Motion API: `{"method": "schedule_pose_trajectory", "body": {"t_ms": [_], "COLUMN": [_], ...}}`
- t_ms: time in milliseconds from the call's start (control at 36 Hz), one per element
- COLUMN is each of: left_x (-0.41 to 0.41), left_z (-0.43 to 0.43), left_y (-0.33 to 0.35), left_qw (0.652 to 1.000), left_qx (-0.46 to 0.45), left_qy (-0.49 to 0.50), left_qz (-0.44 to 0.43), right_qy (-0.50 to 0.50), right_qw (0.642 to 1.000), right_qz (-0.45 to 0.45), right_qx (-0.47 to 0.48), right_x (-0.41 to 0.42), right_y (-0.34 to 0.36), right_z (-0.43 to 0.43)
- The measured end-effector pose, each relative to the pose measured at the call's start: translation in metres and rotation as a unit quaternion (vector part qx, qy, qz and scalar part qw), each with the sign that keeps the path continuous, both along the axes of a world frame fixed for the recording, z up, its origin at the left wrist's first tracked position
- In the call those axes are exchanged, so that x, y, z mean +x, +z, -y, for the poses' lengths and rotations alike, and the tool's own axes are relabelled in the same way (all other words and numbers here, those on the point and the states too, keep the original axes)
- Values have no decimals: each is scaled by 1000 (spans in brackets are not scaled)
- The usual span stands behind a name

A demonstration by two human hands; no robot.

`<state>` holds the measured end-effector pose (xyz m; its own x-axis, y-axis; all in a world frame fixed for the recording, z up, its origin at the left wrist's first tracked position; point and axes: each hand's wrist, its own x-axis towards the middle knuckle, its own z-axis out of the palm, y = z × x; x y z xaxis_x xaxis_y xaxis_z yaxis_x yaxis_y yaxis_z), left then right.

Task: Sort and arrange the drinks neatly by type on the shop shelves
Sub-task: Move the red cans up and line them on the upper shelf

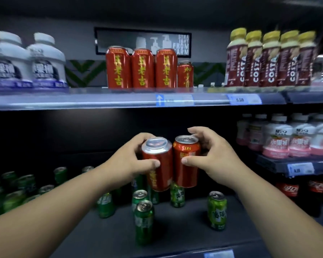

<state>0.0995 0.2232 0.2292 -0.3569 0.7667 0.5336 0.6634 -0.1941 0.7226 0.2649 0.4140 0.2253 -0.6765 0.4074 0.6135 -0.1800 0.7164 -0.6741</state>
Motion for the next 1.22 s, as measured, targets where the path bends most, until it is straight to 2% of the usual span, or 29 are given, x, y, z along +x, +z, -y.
{"method": "schedule_pose_trajectory", "body": {"t_ms": [167, 444, 583, 833, 889, 972, 1028, 1139, 1222], "left_x": [15, 30, 36, 34, 35, 39, 42, 43, 43], "left_z": [33, 55, 51, 14, 5, -7, -13, -24, -34], "left_y": [34, 84, 102, 119, 123, 133, 139, 145, 148], "left_qw": [999, 987, 976, 957, 942, 897, 868, 873, 874], "left_qx": [25, 149, 202, 237, 270, 336, 367, 349, 346], "left_qy": [0, 19, 37, 64, 27, -34, -41, 13, 12], "left_qz": [25, 55, 76, 155, 198, 286, 334, 342, 341], "right_qy": [-12, -14, -22, -29, -29, -32, -36, -43, -40], "right_qw": [999, 995, 991, 985, 984, 983, 980, 978, 980], "right_qz": [-37, -101, -132, -171, -174, -179, -194, -197, -187], "right_qx": [5, 4, 3, -4, 3, 19, 31, 50, 54], "right_x": [19, 30, 29, 11, 7, -2, -8, -28, -44], "right_y": [35, 96, 124, 164, 173, 186, 193, 205, 210], "right_z": [33, 31, 15, -20, -26, -34, -40, -48, -52]}}
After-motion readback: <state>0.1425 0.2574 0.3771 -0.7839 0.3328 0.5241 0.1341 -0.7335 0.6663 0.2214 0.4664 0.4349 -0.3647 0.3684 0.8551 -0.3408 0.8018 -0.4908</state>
